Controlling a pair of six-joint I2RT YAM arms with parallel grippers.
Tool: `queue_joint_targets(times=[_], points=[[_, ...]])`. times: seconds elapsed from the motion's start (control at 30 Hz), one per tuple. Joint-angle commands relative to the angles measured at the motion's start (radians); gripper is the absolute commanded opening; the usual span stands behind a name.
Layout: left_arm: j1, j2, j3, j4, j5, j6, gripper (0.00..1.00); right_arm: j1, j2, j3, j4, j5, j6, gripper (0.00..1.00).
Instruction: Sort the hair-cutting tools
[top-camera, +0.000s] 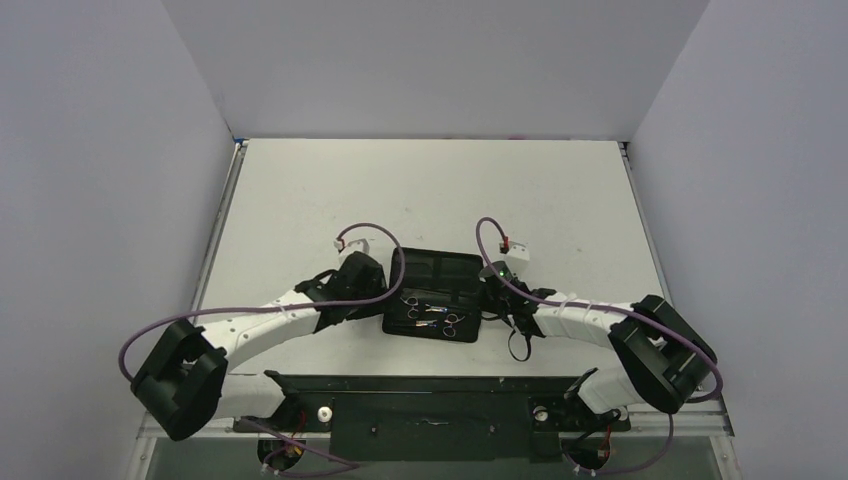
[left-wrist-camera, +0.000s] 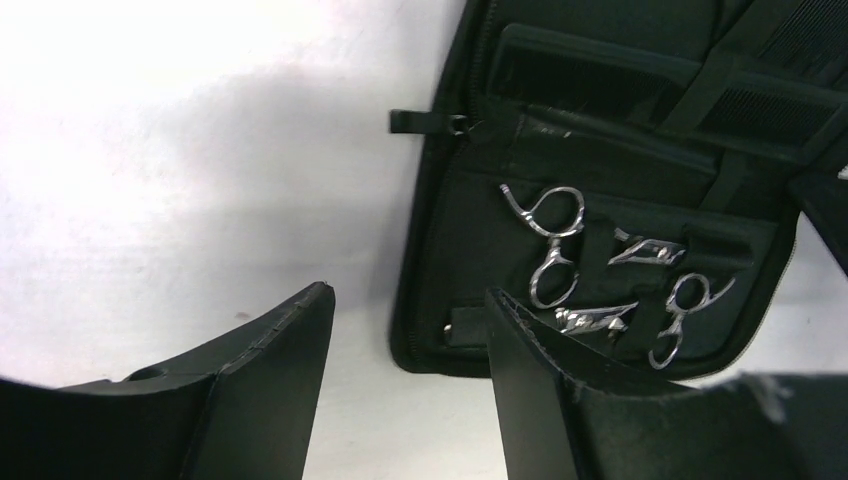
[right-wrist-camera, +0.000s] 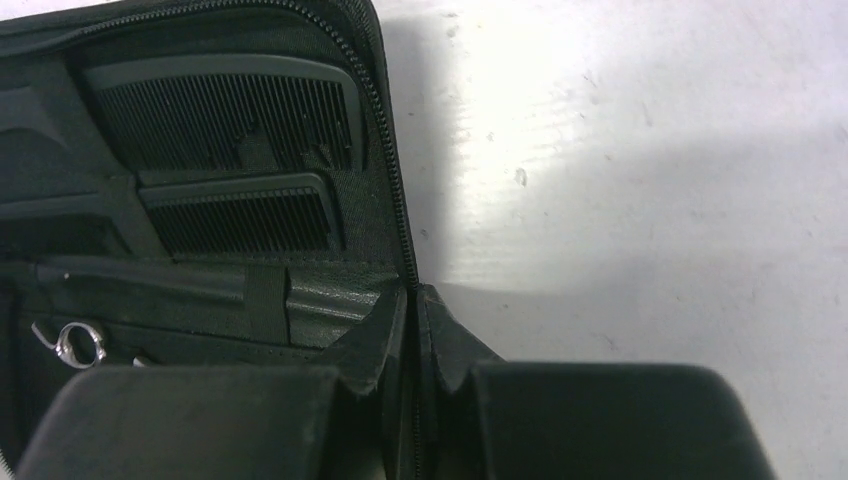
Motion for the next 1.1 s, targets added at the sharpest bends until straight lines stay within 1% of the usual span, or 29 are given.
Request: queue_joint_targets(times=[0.0,0.23,0.4,0.83,1.07], points=[[-0.054,0.134,0.152,-0.050,-0.126,0.064,0.54,-0.006,-0.026,-0.120,-0.090,0.046,0.073,0.00],[-0.077,0.272,0.312,-0.101,-0.251,0.136,0.55,-0.005,-0.027,-0.129,-0.076,0.025,0.054,0.00],[-0.090,0.405,0.422,-0.175,-0.317,0.179,0.54,-0.006,-0.021,-0.119,-0.077,0.015,0.034,0.00],[-0.099,0.491,0.440,-0.160,-0.332,0.202,0.52,-0.006,-0.022,-0.111,-0.084,0.007,0.020,0.00],[-0.100,0.456,0.431,-0.126,-0.297,0.189,0.53,-0.005,-0.022,-0.113,-0.084,0.006,0.023,0.00]])
